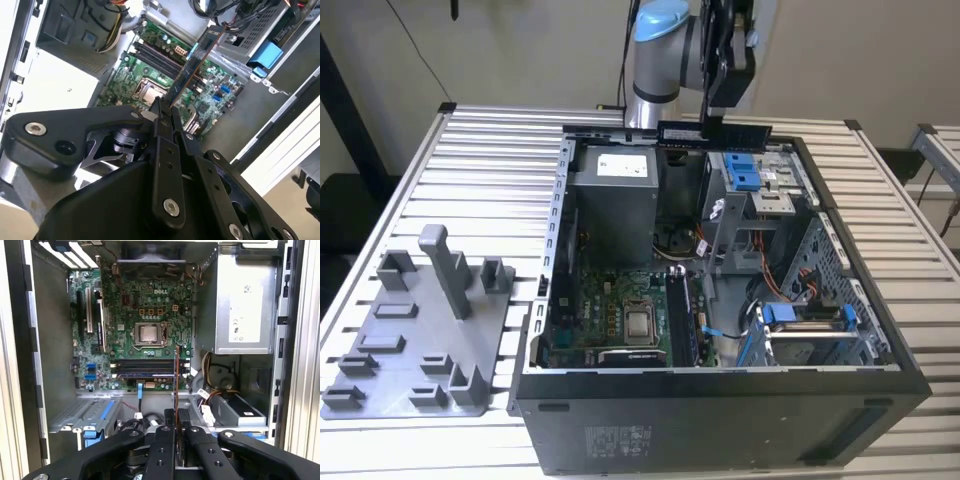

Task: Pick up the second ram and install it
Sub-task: 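Pick up the second ram and move it above second insertion slot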

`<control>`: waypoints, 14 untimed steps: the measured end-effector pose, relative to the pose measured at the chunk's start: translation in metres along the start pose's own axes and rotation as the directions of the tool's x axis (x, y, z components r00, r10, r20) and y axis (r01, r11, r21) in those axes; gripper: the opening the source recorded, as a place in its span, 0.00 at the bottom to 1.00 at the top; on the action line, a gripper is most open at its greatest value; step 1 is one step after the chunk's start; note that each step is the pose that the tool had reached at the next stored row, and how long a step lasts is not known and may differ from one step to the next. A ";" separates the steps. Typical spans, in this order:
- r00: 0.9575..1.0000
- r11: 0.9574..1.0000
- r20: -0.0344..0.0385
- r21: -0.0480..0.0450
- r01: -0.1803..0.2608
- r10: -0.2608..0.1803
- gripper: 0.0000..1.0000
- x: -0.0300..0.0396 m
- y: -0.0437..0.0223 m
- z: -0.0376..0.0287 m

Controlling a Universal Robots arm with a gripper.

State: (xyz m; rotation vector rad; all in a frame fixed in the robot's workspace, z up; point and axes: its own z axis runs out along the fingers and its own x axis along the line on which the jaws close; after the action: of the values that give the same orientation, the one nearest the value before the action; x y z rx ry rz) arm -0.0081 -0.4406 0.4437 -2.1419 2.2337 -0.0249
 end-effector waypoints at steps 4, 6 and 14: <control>1.000 1.000 -0.001 0.001 -0.024 0.024 0.14 0.0002 0.0003 0.0004; 0.999 0.999 -0.002 0.001 -0.038 0.038 0.14 0.0003 0.0005 0.0006; 0.998 0.998 -0.003 0.001 -0.062 0.062 0.14 0.0003 0.0014 0.0010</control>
State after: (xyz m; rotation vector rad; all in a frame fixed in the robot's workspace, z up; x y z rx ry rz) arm -0.0095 -0.4408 0.4426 -2.0720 2.2995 -0.0272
